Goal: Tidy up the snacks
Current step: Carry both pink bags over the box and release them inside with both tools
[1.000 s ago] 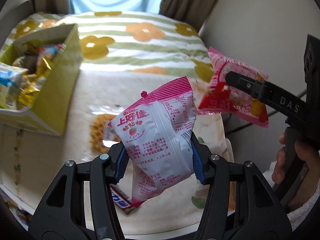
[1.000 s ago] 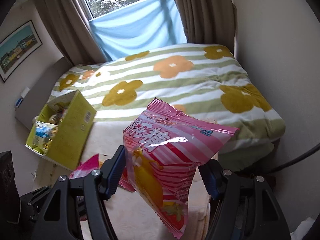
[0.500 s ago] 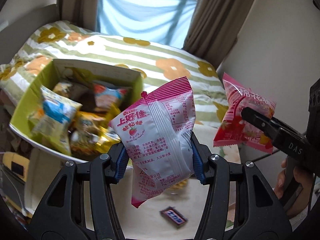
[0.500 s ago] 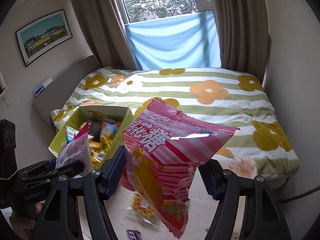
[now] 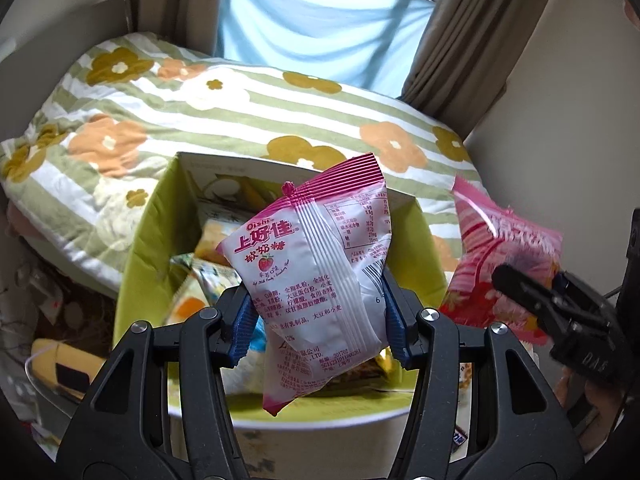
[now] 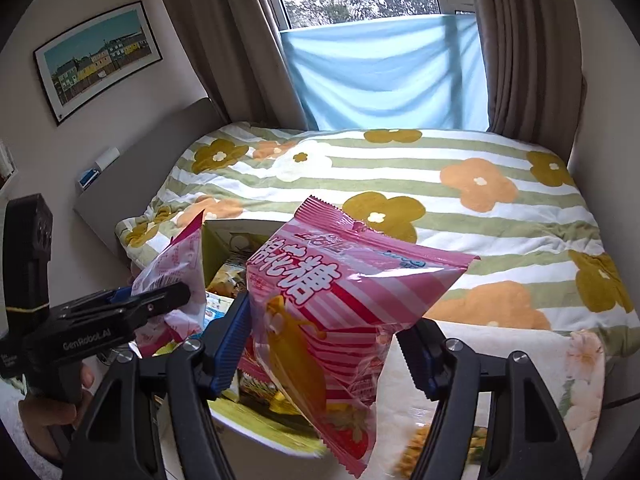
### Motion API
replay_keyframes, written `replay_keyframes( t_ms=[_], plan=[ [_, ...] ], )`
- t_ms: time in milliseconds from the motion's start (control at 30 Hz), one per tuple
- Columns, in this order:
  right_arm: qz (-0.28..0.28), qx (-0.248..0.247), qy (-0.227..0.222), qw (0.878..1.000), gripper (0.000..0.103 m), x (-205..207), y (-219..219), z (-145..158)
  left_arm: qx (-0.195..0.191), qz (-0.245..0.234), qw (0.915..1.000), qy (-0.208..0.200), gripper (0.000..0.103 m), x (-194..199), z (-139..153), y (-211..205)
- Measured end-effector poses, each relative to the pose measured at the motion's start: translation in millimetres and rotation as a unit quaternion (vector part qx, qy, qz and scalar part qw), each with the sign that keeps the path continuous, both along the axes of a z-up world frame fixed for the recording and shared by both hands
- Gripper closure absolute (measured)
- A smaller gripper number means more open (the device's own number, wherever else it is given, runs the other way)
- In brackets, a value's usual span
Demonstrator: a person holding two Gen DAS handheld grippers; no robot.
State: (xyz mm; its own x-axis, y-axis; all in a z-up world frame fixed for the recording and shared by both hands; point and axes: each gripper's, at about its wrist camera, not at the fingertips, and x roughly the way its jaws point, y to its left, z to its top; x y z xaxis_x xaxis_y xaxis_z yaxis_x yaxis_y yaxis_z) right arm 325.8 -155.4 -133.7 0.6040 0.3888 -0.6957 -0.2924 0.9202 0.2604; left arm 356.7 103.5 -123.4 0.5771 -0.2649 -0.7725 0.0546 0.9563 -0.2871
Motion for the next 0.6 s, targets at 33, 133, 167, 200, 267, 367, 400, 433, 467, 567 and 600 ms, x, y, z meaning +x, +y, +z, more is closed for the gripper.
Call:
replay_keyframes(
  t_ms=[33,133,167,200,267,367,400,433,467,567,600],
  plan=[
    [-0.003,-0.002,0.004,1.000,0.038,1.8,4.8,-1.8,-0.002,-0.004,1.0000,0.001,0.053,6.2,0.3,5.0],
    [-0.014,-0.014,0.019,1.000,0.038,8.1,19.2,-9.3,0.006,-0.023,0.9997,0.002,0.053,30.9,-1.0,11.9],
    [-0.017,-0.018,0.025,0.999,0.038,11.0,22.4,-12.6,0.010,-0.028,0.9996,0.005,0.053,39.1,-3.0,12.6],
    [-0.021,-0.021,0.031,0.999,0.038,12.6,24.6,-16.0,0.013,-0.031,0.9994,0.011,0.052,46.8,-6.1,13.8],
    [-0.025,-0.025,0.044,0.998,0.038,16.9,28.7,-22.3,0.017,-0.037,0.9987,0.030,0.044,61.0,-15.5,13.1],
    [-0.022,-0.033,0.057,0.998,0.038,22.1,32.7,-29.6,0.023,-0.042,0.9986,0.022,0.016,72.3,-21.2,13.3],
    [-0.020,-0.035,0.058,0.998,0.038,21.5,34.7,-30.5,0.035,-0.036,0.9987,0.010,0.007,72.5,-20.1,14.3],
    [-0.017,-0.036,0.060,0.997,0.038,23.0,35.3,-32.1,0.051,-0.027,0.9984,-0.003,0.003,72.7,-19.3,16.5],
    [-0.012,-0.038,0.063,0.997,0.037,24.2,36.3,-34.0,0.056,-0.022,0.9981,-0.009,0.002,72.4,-19.0,18.0],
    [0.004,-0.043,0.071,0.996,0.036,25.2,40.8,-39.9,0.046,-0.009,0.9989,0.000,0.002,73.9,-23.9,28.8],
    [0.010,-0.045,0.073,0.996,0.036,24.6,42.6,-41.7,0.040,-0.006,0.9992,0.006,0.002,73.5,-26.6,31.9]
  ],
)
